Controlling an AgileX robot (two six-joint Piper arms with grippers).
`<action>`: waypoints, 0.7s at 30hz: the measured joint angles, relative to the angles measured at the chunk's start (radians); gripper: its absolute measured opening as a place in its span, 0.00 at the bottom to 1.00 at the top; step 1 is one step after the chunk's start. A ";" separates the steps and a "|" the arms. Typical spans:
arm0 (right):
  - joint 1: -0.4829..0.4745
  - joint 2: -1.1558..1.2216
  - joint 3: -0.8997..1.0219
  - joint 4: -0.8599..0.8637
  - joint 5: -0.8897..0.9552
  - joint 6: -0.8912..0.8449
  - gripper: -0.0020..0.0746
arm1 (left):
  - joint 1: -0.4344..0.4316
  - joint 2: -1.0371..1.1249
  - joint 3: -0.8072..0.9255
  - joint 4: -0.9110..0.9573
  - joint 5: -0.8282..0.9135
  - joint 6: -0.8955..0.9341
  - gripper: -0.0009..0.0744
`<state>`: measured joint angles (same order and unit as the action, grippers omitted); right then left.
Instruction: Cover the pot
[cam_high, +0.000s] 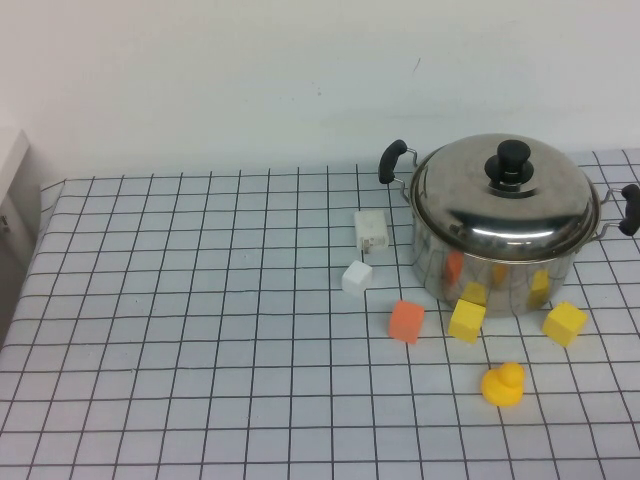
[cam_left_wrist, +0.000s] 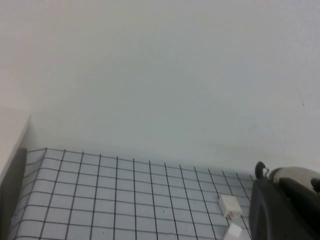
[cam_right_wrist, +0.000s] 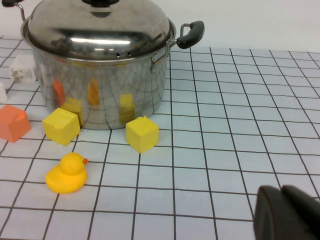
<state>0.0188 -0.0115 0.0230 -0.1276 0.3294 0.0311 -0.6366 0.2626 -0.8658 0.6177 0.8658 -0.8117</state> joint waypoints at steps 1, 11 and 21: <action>0.000 0.000 0.000 0.000 0.000 0.000 0.04 | 0.000 0.000 0.000 -0.022 0.000 0.019 0.01; 0.000 0.000 0.000 0.000 0.000 0.000 0.04 | 0.029 0.000 0.054 -0.216 -0.063 0.271 0.01; 0.000 0.000 0.000 0.000 0.000 0.000 0.04 | 0.427 -0.017 0.179 -0.479 -0.140 0.553 0.01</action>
<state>0.0188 -0.0115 0.0230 -0.1276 0.3294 0.0311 -0.2096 0.2454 -0.6871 0.1386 0.7260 -0.2587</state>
